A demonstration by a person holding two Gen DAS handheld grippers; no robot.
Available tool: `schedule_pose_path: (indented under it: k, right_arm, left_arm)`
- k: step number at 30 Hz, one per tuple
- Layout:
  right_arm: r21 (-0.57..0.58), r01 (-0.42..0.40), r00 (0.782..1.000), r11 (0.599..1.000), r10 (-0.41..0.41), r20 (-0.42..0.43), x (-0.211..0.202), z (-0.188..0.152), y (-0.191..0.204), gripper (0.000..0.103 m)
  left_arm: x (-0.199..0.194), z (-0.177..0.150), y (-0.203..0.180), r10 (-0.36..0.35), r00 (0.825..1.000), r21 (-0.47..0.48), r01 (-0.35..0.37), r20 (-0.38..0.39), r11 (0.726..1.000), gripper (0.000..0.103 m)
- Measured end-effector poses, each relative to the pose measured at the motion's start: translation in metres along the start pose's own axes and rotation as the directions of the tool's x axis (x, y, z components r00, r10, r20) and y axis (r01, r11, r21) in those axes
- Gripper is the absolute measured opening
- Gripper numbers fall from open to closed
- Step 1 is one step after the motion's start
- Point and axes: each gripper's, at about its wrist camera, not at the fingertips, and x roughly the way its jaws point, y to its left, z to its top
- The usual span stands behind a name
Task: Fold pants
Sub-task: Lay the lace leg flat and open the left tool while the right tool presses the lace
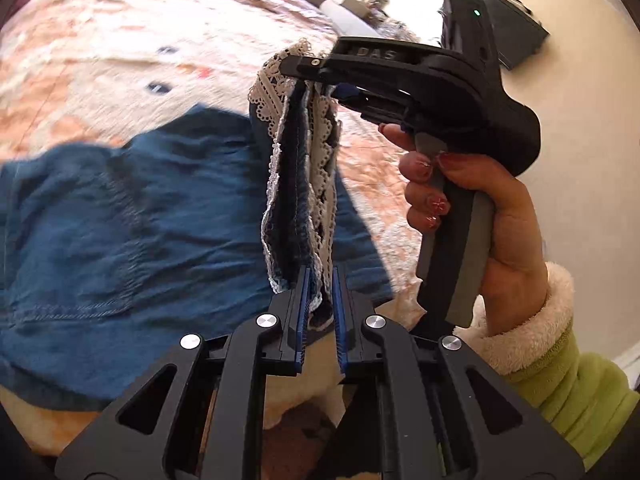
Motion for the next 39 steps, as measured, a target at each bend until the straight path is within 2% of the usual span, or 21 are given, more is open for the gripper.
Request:
schedule_pose_path:
  k: [2, 6, 8, 9, 10, 12, 16, 19, 22, 23, 24, 29, 32, 36, 39]
  right_arm:
    - [-0.043, 0.040, 0.997, 0.998, -0.042, -0.065, 0.030, -0.004, 0.019, 0.018]
    - [-0.103, 0.040, 0.988, 0.994, -0.054, -0.144, 0.070, -0.017, 0.047, 0.024]
    - [-0.107, 0.028, 0.987, 0.994, -0.044, -0.156, 0.080, -0.020, 0.052, 0.031]
    - [-0.103, 0.000, 0.987, 0.995, -0.016, -0.157, 0.081, -0.020, 0.052, 0.040]
    - [-0.094, -0.039, 0.989, 0.995, 0.025, -0.146, 0.077, -0.020, 0.051, 0.046]
    - [-0.076, -0.087, 0.992, 0.993, 0.080, -0.093, 0.059, -0.015, 0.044, 0.048]
    - [-0.066, -0.083, 0.997, 0.994, 0.083, 0.003, 0.015, -0.013, 0.019, 0.061]
    - [-0.091, -0.046, 0.999, 0.995, 0.048, 0.016, -0.005, -0.022, 0.004, 0.063]
    - [-0.099, -0.017, 0.999, 0.995, 0.020, 0.027, -0.019, -0.037, -0.009, 0.068]
    - [-0.104, 0.000, 1.000, 0.995, 0.003, 0.031, -0.022, -0.042, -0.012, 0.069]
    - [-0.113, 0.013, 0.999, 0.994, -0.009, 0.033, -0.023, -0.047, -0.014, 0.069]
    - [-0.127, -0.017, 1.000, 0.992, 0.017, 0.002, -0.020, -0.062, -0.015, 0.069]
    - [-0.150, 0.011, 0.999, 0.989, -0.016, -0.035, -0.007, -0.066, -0.011, 0.069]
    - [-0.184, 0.046, 0.993, 0.982, -0.065, -0.100, 0.016, -0.074, -0.007, 0.069]
    - [-0.200, 0.006, 0.998, 0.980, -0.018, -0.063, 0.003, -0.072, -0.002, 0.069]
  left_arm:
    - [-0.002, -0.004, 0.016, 0.007, 1.000, -0.045, -0.007, -0.009, 0.999, 0.005]
    - [-0.006, -0.012, 0.032, 0.004, 1.000, -0.076, -0.006, -0.024, 0.997, 0.005]
    - [-0.006, -0.015, 0.034, 0.000, 1.000, -0.075, -0.002, -0.028, 0.997, 0.005]
    - [-0.005, -0.014, 0.036, -0.004, 1.000, -0.078, 0.002, -0.028, 0.997, 0.005]
    - [-0.005, -0.014, 0.037, -0.009, 1.000, -0.083, 0.007, -0.028, 0.997, 0.005]
    - [-0.010, -0.017, 0.038, -0.019, 1.000, -0.081, 0.017, -0.023, 0.997, 0.005]
    - [0.002, -0.009, 0.050, -0.025, 0.999, -0.090, 0.022, -0.030, 0.996, 0.012]
    - [0.010, -0.010, 0.046, -0.018, 0.999, -0.084, 0.014, -0.043, 0.996, 0.018]
    - [0.016, -0.011, 0.038, 0.003, 0.999, -0.073, -0.006, -0.045, 0.997, 0.018]
    - [0.016, -0.014, 0.035, 0.016, 0.999, -0.064, -0.019, -0.042, 0.998, 0.009]
    - [0.017, -0.014, 0.033, 0.034, 0.998, -0.053, -0.036, -0.044, 0.998, 0.005]
    - [0.001, -0.012, 0.031, 0.041, 0.999, -0.055, -0.042, -0.026, 0.998, 0.004]
    - [-0.004, -0.015, 0.036, 0.062, 0.997, -0.054, -0.064, -0.038, 0.996, 0.004]
    - [0.011, -0.009, 0.046, 0.054, 0.996, -0.110, -0.062, -0.071, 0.992, 0.006]
    - [-0.008, -0.005, 0.039, 0.084, 0.996, -0.064, -0.086, -0.032, 0.994, 0.020]
